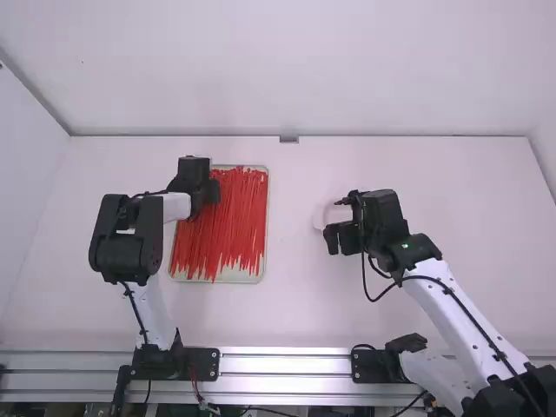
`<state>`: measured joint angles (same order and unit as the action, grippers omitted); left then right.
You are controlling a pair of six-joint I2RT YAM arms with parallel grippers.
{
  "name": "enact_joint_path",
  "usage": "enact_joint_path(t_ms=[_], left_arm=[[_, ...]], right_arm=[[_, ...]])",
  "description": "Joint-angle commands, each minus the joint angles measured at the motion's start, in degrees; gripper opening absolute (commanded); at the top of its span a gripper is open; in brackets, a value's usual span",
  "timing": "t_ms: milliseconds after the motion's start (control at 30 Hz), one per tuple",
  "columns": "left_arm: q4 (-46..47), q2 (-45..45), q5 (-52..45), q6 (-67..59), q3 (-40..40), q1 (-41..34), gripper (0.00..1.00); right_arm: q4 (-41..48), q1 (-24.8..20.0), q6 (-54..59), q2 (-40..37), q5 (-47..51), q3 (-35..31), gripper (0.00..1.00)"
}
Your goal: Fasten the cable tie
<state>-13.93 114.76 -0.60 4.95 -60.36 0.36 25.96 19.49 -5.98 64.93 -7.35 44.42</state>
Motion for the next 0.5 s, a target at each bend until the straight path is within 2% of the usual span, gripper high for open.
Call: enact_joint_path(t_ms=[0, 167, 467], left_arm=[[0.3, 0.8, 0.1, 0.4, 0.8, -0.3, 0.29], [0.5, 0.8, 0.0, 0.4, 0.8, -0.3, 0.23], [1.5, 0.8, 0.2, -0.3, 0.8, -0.3, 0.22]], right_arm=[[0.2, 0.1, -0.2, -0.9, -0.3, 2.0, 0.99], [0.2, 0.1, -0.1, -0.9, -0.2, 2.0, 0.99], [0.2, 0.1, 0.0, -0.9, -0.2, 2.0, 0.99]])
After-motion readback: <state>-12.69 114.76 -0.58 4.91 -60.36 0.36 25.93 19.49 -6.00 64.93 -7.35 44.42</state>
